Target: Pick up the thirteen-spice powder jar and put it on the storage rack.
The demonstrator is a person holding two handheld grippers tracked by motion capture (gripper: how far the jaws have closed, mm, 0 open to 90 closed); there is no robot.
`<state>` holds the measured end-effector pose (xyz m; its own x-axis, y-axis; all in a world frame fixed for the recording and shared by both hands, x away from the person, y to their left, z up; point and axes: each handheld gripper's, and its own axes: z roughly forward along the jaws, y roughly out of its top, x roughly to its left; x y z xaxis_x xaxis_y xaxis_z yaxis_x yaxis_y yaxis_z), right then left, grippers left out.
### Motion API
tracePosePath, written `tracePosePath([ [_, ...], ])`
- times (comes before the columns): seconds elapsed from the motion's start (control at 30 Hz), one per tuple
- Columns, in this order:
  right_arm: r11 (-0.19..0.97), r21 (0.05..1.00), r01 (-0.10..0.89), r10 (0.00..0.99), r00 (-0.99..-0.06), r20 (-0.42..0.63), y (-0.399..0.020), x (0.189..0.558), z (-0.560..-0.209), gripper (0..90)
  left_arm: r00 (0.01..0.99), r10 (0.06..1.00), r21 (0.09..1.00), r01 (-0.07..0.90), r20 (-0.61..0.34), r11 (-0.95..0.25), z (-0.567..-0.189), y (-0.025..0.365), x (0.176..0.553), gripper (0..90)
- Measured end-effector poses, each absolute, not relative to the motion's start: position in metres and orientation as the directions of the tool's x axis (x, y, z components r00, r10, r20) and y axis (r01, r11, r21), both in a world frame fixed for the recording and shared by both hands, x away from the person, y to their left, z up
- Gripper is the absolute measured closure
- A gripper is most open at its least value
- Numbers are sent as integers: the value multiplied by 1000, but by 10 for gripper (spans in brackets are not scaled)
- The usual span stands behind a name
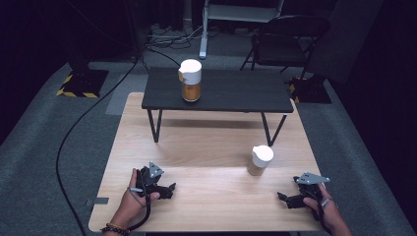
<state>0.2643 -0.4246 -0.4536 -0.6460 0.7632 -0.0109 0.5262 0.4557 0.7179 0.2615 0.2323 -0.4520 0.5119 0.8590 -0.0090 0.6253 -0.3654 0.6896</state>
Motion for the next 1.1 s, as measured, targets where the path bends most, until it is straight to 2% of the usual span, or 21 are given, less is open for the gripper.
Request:
tracePosePath([
  [0.43, 437, 741, 510, 775, -632, -22, -429, 257, -451, 16, 512, 859, 689, 626, -10, -365, -452, 232, 262, 5],
  [0.67, 384, 783, 489, 782, -623, 6, -432, 251, -444, 18, 512, 859, 689, 626, -10, -365, -452, 232, 262, 4],
  [1.1, 338, 833, 439, 799, -601, -7, -424, 236, -438, 16, 512, 859, 690, 626, -11, -364, -452, 232, 262, 5],
])
